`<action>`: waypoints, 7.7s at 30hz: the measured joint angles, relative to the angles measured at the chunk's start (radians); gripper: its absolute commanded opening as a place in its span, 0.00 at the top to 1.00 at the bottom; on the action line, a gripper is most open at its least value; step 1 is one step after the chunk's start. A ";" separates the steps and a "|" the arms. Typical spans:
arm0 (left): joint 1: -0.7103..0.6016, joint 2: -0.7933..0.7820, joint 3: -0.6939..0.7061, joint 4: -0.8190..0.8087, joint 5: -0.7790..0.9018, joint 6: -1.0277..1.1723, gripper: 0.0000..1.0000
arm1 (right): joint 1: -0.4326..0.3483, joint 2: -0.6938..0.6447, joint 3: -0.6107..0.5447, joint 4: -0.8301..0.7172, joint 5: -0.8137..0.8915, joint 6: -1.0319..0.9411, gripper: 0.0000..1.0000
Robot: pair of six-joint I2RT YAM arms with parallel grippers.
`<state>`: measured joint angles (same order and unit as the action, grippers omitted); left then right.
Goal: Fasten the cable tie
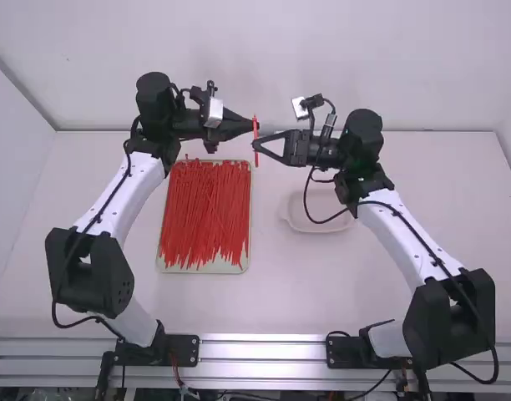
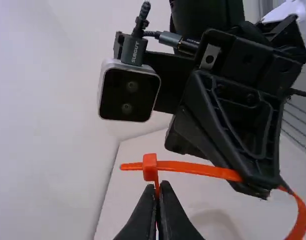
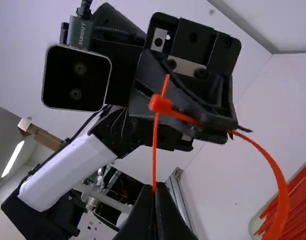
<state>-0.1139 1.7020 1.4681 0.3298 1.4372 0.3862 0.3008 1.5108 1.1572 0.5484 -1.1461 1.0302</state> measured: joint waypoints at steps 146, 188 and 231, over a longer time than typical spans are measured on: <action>-0.115 -0.004 -0.442 0.666 0.094 -0.564 0.98 | -0.243 0.019 -0.005 0.270 -0.041 0.163 0.92; -0.137 -0.004 -0.143 0.330 -0.014 -0.788 0.98 | -0.111 0.019 -0.005 0.266 -0.092 0.111 1.00; 0.023 -0.004 -0.138 -0.669 -0.259 -0.181 0.01 | -0.239 0.017 0.002 -1.058 0.474 -0.919 1.00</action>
<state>-0.0906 1.6981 1.3304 -0.3397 1.1778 0.2050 0.0620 1.5276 1.1591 -0.5095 -0.6720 0.1112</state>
